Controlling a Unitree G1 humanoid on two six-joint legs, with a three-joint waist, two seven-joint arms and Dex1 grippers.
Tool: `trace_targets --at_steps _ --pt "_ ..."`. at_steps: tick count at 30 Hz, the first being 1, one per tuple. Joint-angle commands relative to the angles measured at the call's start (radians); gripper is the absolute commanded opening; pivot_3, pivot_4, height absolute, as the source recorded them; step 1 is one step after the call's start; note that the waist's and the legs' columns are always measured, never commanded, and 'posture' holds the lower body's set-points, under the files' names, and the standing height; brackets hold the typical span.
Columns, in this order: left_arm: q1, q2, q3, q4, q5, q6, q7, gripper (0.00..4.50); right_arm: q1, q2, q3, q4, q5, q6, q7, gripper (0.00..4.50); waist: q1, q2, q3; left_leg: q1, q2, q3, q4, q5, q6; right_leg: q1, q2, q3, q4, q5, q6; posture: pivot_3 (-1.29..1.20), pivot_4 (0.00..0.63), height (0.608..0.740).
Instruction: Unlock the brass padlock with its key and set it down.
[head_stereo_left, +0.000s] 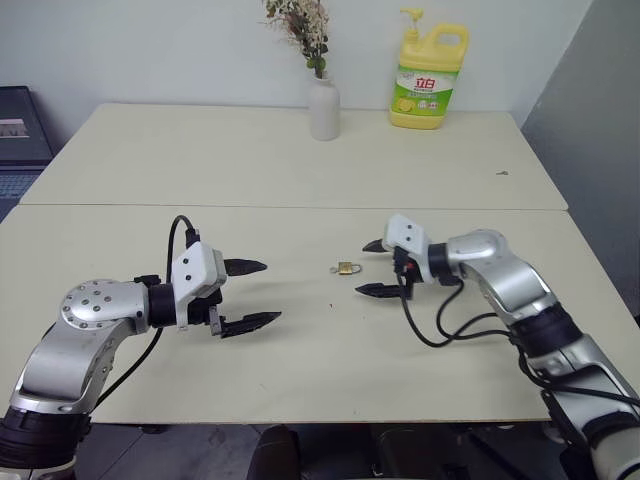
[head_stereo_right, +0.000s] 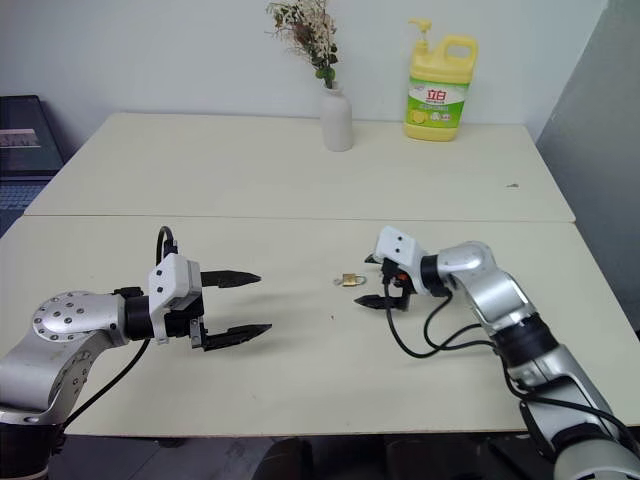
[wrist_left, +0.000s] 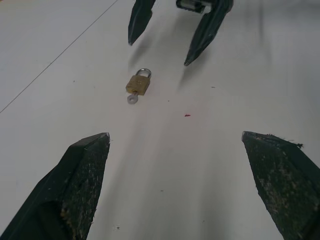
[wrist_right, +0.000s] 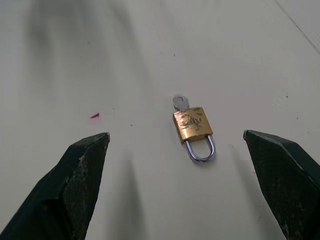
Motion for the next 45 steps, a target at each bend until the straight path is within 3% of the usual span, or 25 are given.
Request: trace_targets --at_steps 1,8,15,25,29,39,45 --pt "-0.005 0.011 0.001 -0.040 0.008 -0.016 -0.004 4.45 -0.081 0.074 0.024 0.145 -0.053 -0.045 0.002 4.50 0.000 0.000 0.000 0.000 0.000 0.000 0.000 0.000 0.000 0.000 0.000 0.000 0.000 0.000 0.000 0.00 0.150 0.740" --pt "-0.006 0.012 -0.002 -0.035 0.012 -0.022 -0.008 4.45 -0.183 0.182 0.026 0.416 -0.126 -0.135 0.002 4.50 -0.001 0.000 0.000 0.000 0.000 0.000 0.000 0.000 0.000 -0.001 0.000 0.000 0.001 0.000 -0.001 0.00 0.150 0.740" --pt "-0.005 0.010 -0.006 -0.026 0.023 -0.033 -0.013 4.45 -0.220 0.193 0.026 0.530 -0.169 -0.176 0.025 4.50 -0.001 0.000 0.000 0.001 0.000 0.000 0.000 0.000 0.000 0.000 0.000 0.000 0.003 0.000 0.000 0.00 0.150 0.740" --pt "-0.007 0.007 -0.009 -0.014 0.033 -0.045 -0.020 4.50 -0.222 0.188 0.009 0.530 -0.190 -0.161 0.052 2.35 0.000 0.000 0.000 0.001 0.000 0.000 0.001 0.000 0.000 -0.001 0.000 0.000 0.004 0.000 -0.001 0.00 0.150 0.740" --pt "-0.009 0.006 -0.011 -0.008 0.036 -0.051 -0.023 4.50 -0.217 0.188 0.012 0.529 -0.202 -0.169 0.051 0.93 0.000 0.000 0.000 0.001 0.000 0.000 0.001 0.000 0.000 -0.001 0.000 0.000 0.004 0.000 -0.001 0.00 0.150 0.740" --pt "-0.015 0.004 -0.013 0.014 0.038 -0.058 -0.028 4.50 -0.195 0.163 0.010 0.458 -0.225 -0.213 0.055 0.93 0.001 0.000 0.000 0.001 0.000 0.000 0.001 0.000 0.000 -0.001 0.000 0.000 0.005 0.000 -0.001 0.00 0.150 0.740" --pt "-0.030 -0.009 -0.015 0.033 0.031 -0.046 -0.013 4.50 -0.053 0.051 -0.006 0.091 -0.245 -0.230 0.046 0.93 0.009 0.000 0.000 0.000 -0.001 0.000 0.001 0.000 0.000 -0.001 0.000 0.000 0.004 0.000 0.000 0.00 0.150 0.740"
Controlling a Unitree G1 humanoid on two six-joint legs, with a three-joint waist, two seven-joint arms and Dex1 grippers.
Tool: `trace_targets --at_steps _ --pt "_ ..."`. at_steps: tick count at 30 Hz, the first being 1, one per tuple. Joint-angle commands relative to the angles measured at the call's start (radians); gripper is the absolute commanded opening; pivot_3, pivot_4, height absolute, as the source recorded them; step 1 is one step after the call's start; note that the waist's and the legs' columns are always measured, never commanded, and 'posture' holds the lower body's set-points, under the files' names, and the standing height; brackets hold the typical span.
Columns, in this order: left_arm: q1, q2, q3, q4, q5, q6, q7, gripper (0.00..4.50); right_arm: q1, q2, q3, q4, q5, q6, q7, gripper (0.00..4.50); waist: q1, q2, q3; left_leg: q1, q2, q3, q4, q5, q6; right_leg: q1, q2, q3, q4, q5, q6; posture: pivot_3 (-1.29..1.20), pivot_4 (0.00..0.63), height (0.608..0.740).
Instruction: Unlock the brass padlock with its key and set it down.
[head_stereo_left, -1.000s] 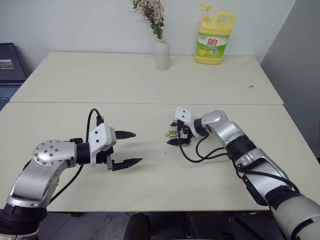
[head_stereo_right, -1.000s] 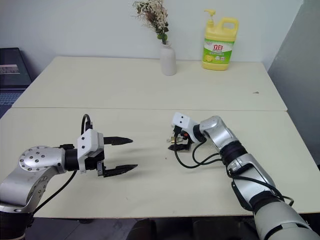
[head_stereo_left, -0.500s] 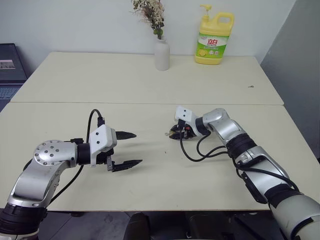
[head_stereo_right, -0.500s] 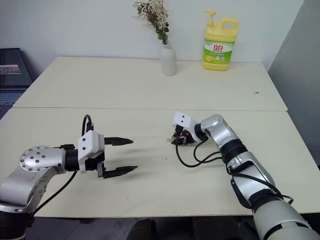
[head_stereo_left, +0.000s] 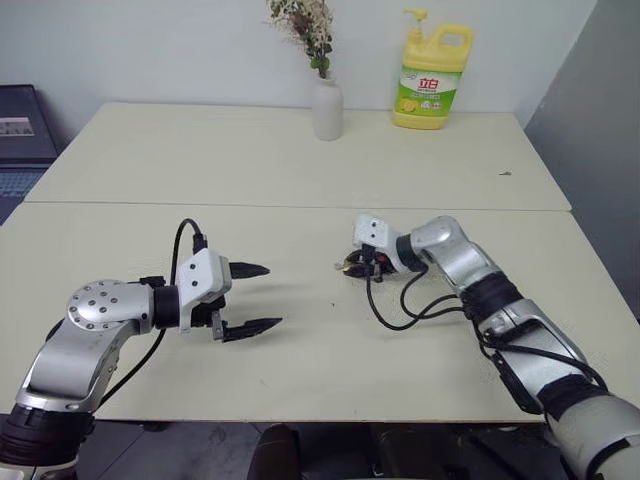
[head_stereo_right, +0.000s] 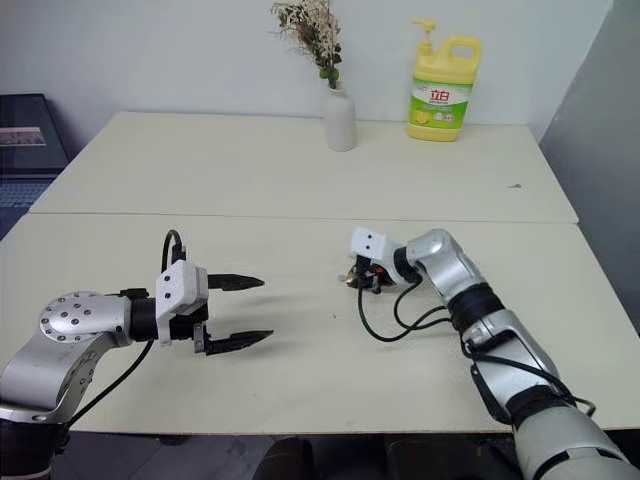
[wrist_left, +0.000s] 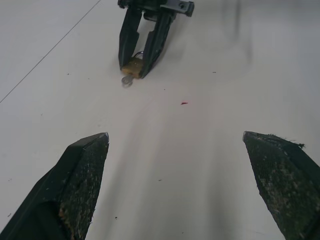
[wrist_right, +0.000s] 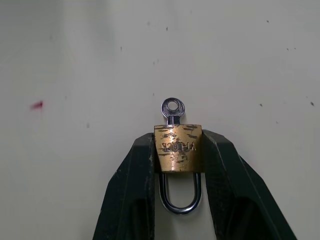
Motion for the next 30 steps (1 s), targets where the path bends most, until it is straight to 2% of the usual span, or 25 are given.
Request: trace_targets --at_steps 1,6,11,16,21,30 --pt "-0.023 -0.010 0.008 0.000 -0.009 0.001 0.009 4.50 0.071 -0.056 -0.020 -0.227 -0.020 -0.017 -0.020 0.93 -0.002 0.000 0.000 0.000 0.000 0.000 0.000 0.000 0.000 0.000 0.000 0.000 0.000 0.000 0.000 0.00 0.150 0.740" --pt "-0.030 -0.024 0.004 -0.008 -0.023 0.022 0.017 4.50 0.255 -0.152 -0.045 -0.537 -0.059 -0.016 -0.090 0.93 -0.006 0.000 0.000 0.000 0.000 -0.001 -0.001 0.000 0.000 -0.001 0.001 0.000 0.001 -0.001 -0.001 0.00 0.150 0.740" --pt "-0.051 -0.037 -0.014 -0.004 -0.021 0.045 0.024 4.50 0.418 -0.211 -0.088 -0.732 -0.170 -0.100 -0.265 0.93 -0.008 0.000 0.000 0.000 0.000 0.000 0.000 0.000 0.000 -0.001 0.001 0.000 0.001 -0.002 0.003 0.00 0.150 0.740" --pt "-0.110 -0.053 -0.027 0.014 -0.044 0.086 0.019 4.50 0.492 -0.264 -0.105 -0.765 -0.406 -0.332 -0.562 0.93 -0.008 0.000 0.000 0.001 0.000 0.000 0.000 0.000 0.000 -0.001 0.001 0.000 0.001 -0.003 0.005 0.00 0.150 0.740" --pt "-0.224 -0.101 -0.045 0.019 -0.112 0.192 0.029 4.50 0.527 -0.272 -0.151 -0.758 -0.479 -0.481 -0.737 0.93 -0.005 -0.001 0.000 0.000 0.000 0.000 0.000 0.000 0.000 -0.001 0.001 0.001 0.001 -0.003 0.005 0.00 0.150 0.740" --pt "-0.409 -0.147 -0.113 0.053 -0.144 0.324 0.007 4.50 0.501 -0.255 -0.173 -0.775 -0.450 -0.602 -0.767 0.93 -0.006 -0.001 0.000 0.001 0.000 0.000 0.001 0.000 0.000 0.000 0.001 0.001 0.001 -0.001 0.001 0.00 0.150 0.740"
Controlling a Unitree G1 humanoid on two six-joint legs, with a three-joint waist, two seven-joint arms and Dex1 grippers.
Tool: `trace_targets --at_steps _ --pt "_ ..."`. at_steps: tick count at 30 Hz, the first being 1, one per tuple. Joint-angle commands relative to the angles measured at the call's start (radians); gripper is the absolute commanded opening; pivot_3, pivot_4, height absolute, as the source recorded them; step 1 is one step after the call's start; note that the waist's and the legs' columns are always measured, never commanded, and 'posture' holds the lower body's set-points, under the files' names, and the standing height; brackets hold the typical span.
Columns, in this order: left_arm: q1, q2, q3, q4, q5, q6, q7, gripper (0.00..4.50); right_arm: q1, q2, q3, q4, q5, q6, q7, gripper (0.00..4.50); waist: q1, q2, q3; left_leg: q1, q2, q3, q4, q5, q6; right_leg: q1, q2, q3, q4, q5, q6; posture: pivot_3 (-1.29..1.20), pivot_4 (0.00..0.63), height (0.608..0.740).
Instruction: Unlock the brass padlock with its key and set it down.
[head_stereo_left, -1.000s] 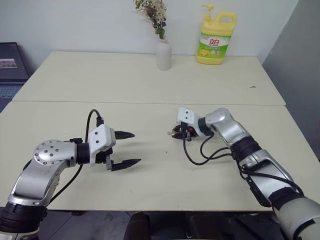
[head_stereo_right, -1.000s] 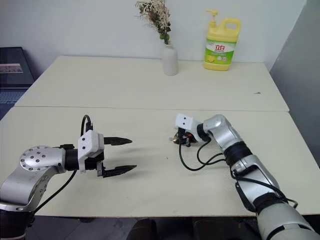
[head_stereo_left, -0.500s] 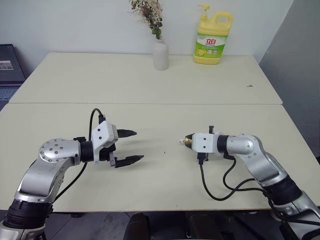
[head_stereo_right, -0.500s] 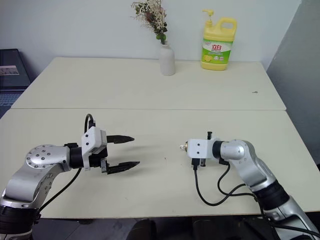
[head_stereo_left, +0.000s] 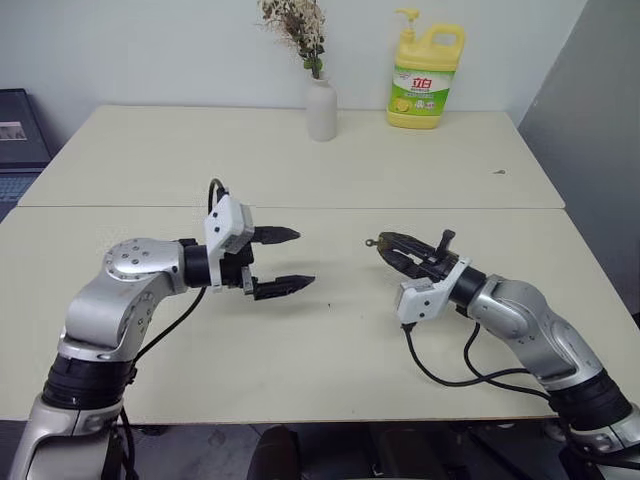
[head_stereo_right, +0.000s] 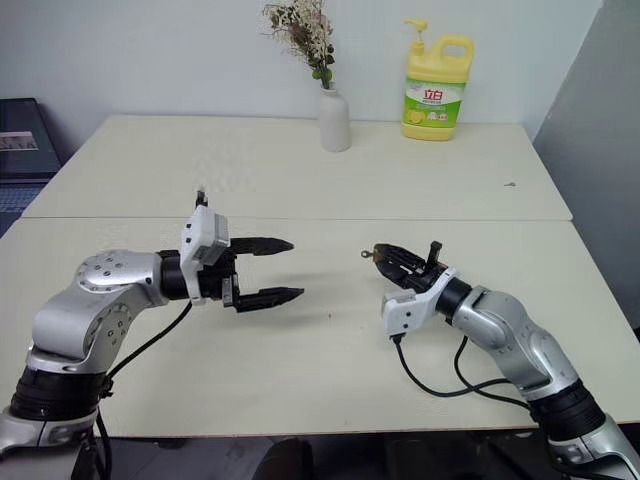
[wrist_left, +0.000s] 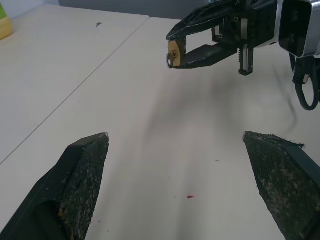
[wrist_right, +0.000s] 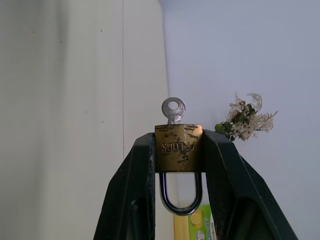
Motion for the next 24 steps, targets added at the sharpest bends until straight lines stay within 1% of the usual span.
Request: trace_targets --at_steps 1,6,9,13,16,19,24 --pt "-0.077 -0.020 -0.023 0.004 -0.036 0.051 -0.015 4.50 -0.031 0.010 -0.025 -0.041 0.035 -0.039 -0.002 0.93 0.001 0.000 0.000 0.000 0.000 0.000 0.000 0.000 0.000 0.000 0.000 0.000 0.000 0.000 0.000 0.00 0.150 0.740" --pt "-0.169 -0.096 -0.047 0.061 -0.082 0.148 -0.004 4.50 -0.062 0.033 -0.014 -0.036 0.043 -0.076 0.005 0.93 0.001 0.000 0.000 0.000 0.000 0.000 0.000 0.000 0.000 0.000 0.000 0.000 0.000 0.000 -0.001 0.00 0.150 0.740" --pt "-0.215 -0.115 -0.087 0.128 -0.035 0.112 -0.027 4.50 -0.076 0.051 -0.007 -0.033 0.046 -0.082 0.016 0.93 0.000 0.000 0.000 0.000 0.000 -0.001 0.000 0.000 0.000 0.000 0.000 0.000 0.001 0.001 -0.001 0.00 0.150 0.740" --pt "-0.249 -0.138 -0.101 0.171 -0.041 0.121 -0.044 4.50 -0.086 0.067 -0.004 -0.032 0.045 -0.084 0.028 0.93 0.000 0.000 0.000 0.000 0.000 -0.001 0.000 0.000 0.000 0.000 0.000 0.000 0.001 0.001 -0.001 0.00 0.150 0.740" --pt "-0.261 -0.147 -0.099 0.194 -0.034 0.115 -0.050 4.50 -0.086 0.075 -0.005 -0.033 0.044 -0.085 0.035 0.93 0.001 0.000 0.000 0.000 0.000 -0.001 0.000 0.000 0.000 0.000 0.000 0.000 0.001 0.001 -0.001 0.00 0.150 0.740" --pt "-0.279 -0.158 -0.078 0.214 -0.057 0.127 -0.060 4.50 -0.084 0.081 -0.005 -0.035 0.045 -0.085 0.043 0.93 0.001 0.000 0.000 0.000 -0.001 -0.001 0.001 0.000 0.000 0.000 0.000 0.000 0.002 0.001 -0.001 0.00 0.150 0.740" --pt "-0.283 -0.129 -0.074 0.232 -0.057 0.122 -0.113 4.50 -0.081 0.085 -0.010 -0.034 0.045 -0.080 0.054 0.93 0.001 0.000 0.000 0.000 -0.001 -0.001 0.001 0.000 0.000 0.000 0.000 0.000 0.002 0.001 -0.001 0.00 0.150 0.740"
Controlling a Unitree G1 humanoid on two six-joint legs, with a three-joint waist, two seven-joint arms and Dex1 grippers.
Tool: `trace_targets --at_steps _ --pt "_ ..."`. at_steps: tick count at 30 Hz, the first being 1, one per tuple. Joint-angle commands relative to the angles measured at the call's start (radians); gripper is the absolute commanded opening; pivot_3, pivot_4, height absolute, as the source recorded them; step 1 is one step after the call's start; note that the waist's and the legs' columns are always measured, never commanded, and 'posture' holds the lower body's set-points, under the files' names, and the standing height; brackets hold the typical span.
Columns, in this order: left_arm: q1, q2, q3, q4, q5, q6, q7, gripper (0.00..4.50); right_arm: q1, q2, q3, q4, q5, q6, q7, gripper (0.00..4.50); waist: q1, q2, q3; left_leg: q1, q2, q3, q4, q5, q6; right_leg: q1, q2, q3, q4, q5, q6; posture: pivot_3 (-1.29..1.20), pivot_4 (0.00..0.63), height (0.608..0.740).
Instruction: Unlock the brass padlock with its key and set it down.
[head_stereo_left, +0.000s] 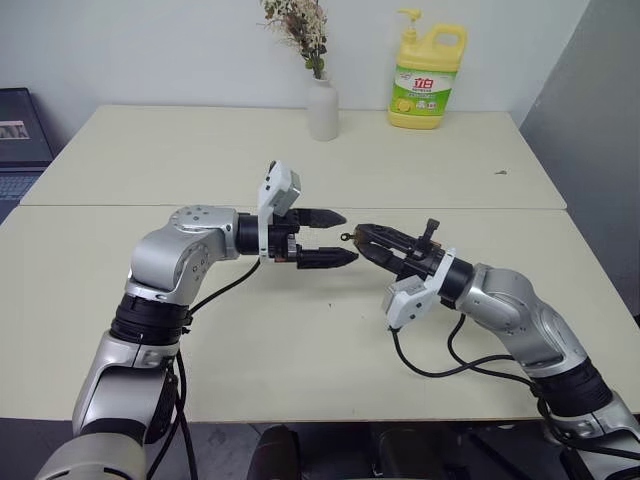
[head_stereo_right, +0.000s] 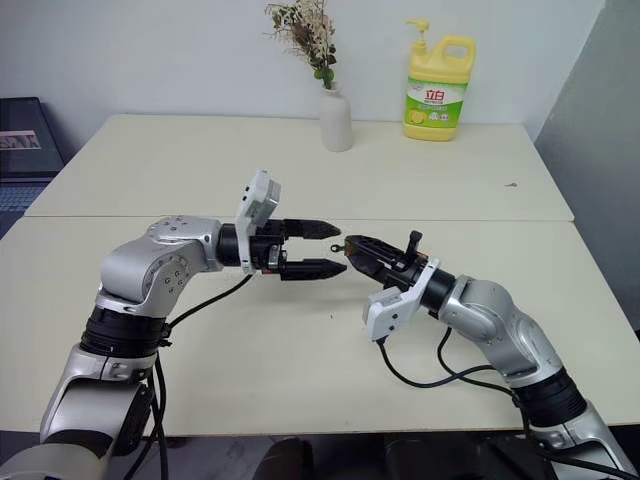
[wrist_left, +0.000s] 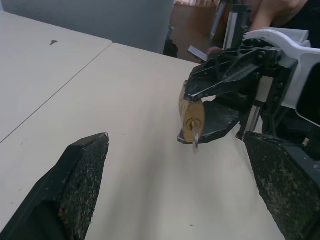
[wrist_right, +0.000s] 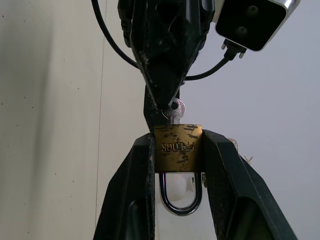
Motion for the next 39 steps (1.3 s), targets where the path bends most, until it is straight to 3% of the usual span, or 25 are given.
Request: trace_targets --at_steps 1,12,16,27,39 --pt "-0.024 0.013 0.033 0.003 -0.016 -0.009 -0.023 4.50 -0.010 0.004 -0.016 -0.029 0.018 -0.003 0.004 0.93 0.000 0.000 0.000 0.000 0.000 0.000 0.000 0.000 0.000 0.000 0.000 0.000 0.000 0.000 0.000 0.00 0.150 0.740" --pt "-0.042 0.000 0.034 0.032 -0.008 -0.019 -0.029 4.50 -0.009 0.000 -0.022 -0.025 0.024 0.002 0.021 0.93 0.001 0.000 0.000 0.000 0.000 0.000 0.000 0.000 0.000 0.000 0.000 0.000 0.001 0.000 0.000 0.00 0.150 0.740" --pt "-0.044 -0.001 0.031 0.030 -0.014 -0.012 -0.037 3.61 -0.010 0.003 -0.019 -0.026 0.027 0.004 0.025 0.93 0.001 0.000 0.000 0.000 0.000 0.000 0.000 0.000 0.000 0.000 0.000 0.000 0.001 0.000 0.000 0.00 0.150 0.740" --pt "-0.041 -0.008 0.020 0.018 -0.014 0.001 -0.058 0.05 -0.015 0.009 -0.016 -0.024 0.034 0.002 0.035 0.93 0.001 0.000 0.000 0.000 0.000 0.000 0.000 0.000 0.000 0.000 0.000 0.000 0.001 0.000 0.000 0.00 0.150 0.740" --pt "-0.030 -0.010 0.015 0.013 0.002 -0.049 -0.085 0.00 -0.025 0.014 -0.018 -0.015 0.047 0.004 0.033 0.93 0.001 0.000 0.000 0.000 0.000 -0.001 0.001 0.000 0.000 0.000 0.000 0.000 0.002 0.000 0.000 0.00 0.150 0.740"
